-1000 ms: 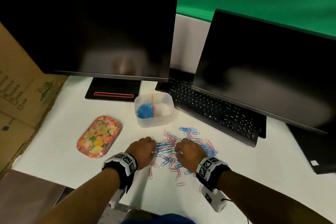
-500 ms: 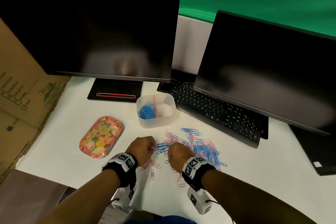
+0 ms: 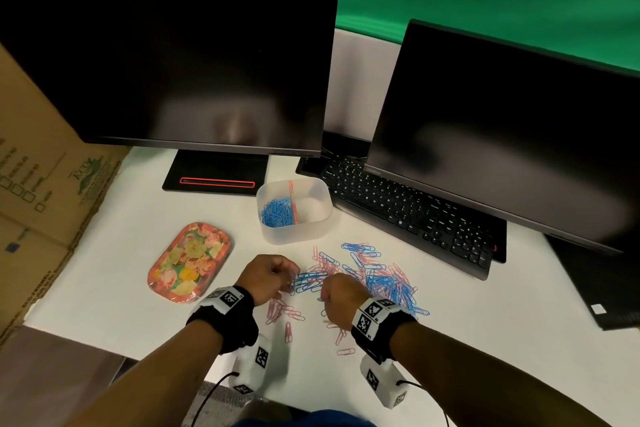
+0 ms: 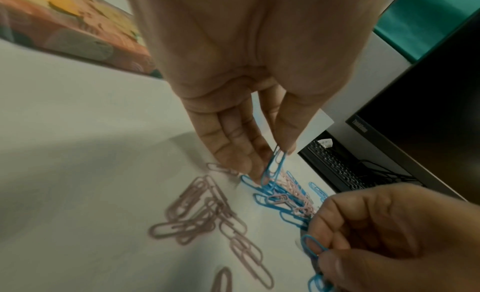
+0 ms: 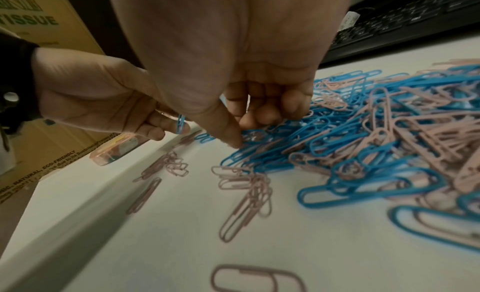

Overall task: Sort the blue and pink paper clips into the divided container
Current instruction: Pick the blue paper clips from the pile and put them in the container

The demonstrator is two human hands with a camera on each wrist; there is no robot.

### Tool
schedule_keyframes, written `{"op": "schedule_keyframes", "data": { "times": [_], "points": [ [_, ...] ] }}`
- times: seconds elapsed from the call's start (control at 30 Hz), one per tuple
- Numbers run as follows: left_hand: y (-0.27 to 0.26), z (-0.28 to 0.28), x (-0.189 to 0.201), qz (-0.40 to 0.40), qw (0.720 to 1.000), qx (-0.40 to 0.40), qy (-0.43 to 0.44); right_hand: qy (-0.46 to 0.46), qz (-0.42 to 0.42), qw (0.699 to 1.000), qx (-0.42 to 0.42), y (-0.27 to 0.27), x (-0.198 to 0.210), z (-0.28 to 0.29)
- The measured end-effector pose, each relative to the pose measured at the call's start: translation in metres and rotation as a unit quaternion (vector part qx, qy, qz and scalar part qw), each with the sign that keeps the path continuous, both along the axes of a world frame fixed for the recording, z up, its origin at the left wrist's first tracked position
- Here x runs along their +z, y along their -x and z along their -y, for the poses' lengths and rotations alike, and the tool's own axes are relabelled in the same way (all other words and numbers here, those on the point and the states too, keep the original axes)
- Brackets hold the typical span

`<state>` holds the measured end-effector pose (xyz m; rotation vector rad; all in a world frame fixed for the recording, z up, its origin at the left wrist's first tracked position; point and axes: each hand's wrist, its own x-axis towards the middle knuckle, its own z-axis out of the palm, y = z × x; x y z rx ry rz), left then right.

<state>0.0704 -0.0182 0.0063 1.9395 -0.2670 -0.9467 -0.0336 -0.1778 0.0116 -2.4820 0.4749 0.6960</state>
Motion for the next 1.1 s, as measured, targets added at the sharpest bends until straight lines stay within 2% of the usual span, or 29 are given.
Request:
{"op": "schedule_keyframes", "data": {
  "times": [0.13, 0.37, 0.5, 0.6, 0.67, 0.7, 0.73, 0.8, 0.87, 0.93, 1.0, 1.1],
  "points": [
    [-0.001, 0.000, -0.003, -0.002, 1.000, 0.027, -0.005, -0.016, 0.054, 0.998, -0.004, 0.001, 0.000, 0.007],
    [-0.005, 0.003, -0.007, 0.068, 0.997, 0.038, -0.012, -0.096, 0.097, 0.988, -0.076, -0.001, 0.003, 0.018],
    [-0.009, 0.004, -0.010, 0.006, 0.995, 0.094, 0.038, -0.180, 0.084, 0.965, -0.169, -0.006, 0.002, 0.023],
    [-0.011, 0.007, -0.003, -0.079, 0.980, 0.171, 0.068, -0.317, 0.057, 0.903, -0.285, -0.012, 0.007, 0.023],
    [-0.014, 0.009, -0.001, -0.126, 0.967, 0.211, 0.066, -0.334, 0.043, 0.885, -0.321, -0.016, 0.008, 0.022],
    [-0.014, 0.011, -0.001, -0.128, 0.967, 0.214, 0.054, -0.323, 0.043, 0.889, -0.323, -0.017, 0.007, 0.022],
    [-0.015, 0.012, -0.003, -0.102, 0.975, 0.194, 0.029, -0.291, 0.049, 0.905, -0.306, -0.020, 0.004, 0.022],
    [-0.013, 0.015, -0.007, 0.016, 0.995, 0.087, -0.053, -0.183, 0.069, 0.956, -0.219, -0.022, -0.002, 0.021],
    [-0.006, 0.018, -0.010, 0.123, 0.980, -0.040, -0.150, -0.106, 0.073, 0.981, -0.143, -0.024, -0.003, 0.018],
    [0.001, 0.018, -0.016, 0.189, 0.953, -0.120, -0.203, -0.050, 0.069, 0.994, -0.072, -0.028, -0.003, 0.015],
    [0.002, 0.017, -0.019, 0.218, 0.942, -0.135, -0.218, -0.001, 0.056, 0.998, -0.014, -0.031, -0.005, 0.014],
    [-0.001, 0.013, -0.021, 0.221, 0.940, -0.135, -0.224, 0.033, 0.054, 0.998, 0.025, -0.031, -0.008, 0.014]
  ]
}}
